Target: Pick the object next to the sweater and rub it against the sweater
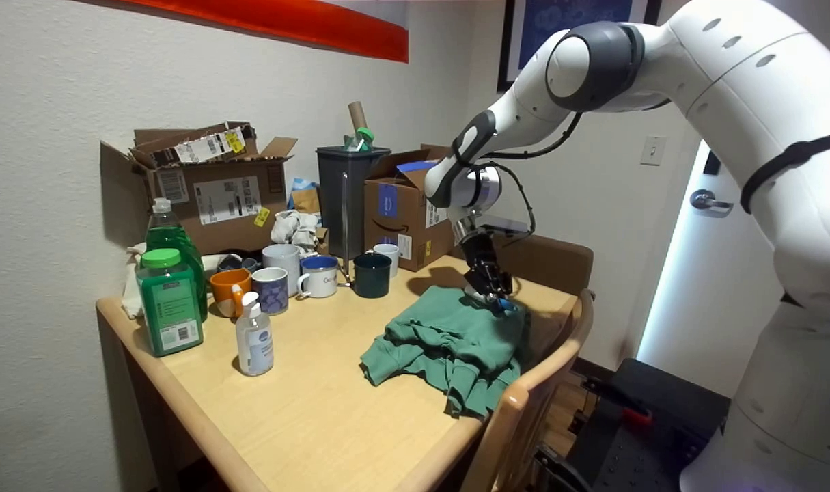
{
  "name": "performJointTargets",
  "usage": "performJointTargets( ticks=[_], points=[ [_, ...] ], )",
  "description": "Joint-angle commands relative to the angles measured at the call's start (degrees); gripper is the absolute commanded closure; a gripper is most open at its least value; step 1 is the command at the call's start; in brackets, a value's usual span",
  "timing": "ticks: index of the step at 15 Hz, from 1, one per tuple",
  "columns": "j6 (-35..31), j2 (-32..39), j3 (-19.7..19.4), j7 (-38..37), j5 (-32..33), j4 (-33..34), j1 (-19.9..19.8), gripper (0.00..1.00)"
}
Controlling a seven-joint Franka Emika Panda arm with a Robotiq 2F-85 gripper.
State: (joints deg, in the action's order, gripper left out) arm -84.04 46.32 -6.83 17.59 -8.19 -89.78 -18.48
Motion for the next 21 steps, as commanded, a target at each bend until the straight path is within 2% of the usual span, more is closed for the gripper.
performJointTargets(
  ticks=[1,11,21],
  points=[
    [2.0,0.7,1.2,-1.6,0.9,1.4,1.3,0.97],
    [3.6,4.4,2.8,-4.9,1.4,2.7,5.8,0.97],
    [6.4,5.1,4.9,-6.9,0.9,3.4,9.4,0.97]
  ],
)
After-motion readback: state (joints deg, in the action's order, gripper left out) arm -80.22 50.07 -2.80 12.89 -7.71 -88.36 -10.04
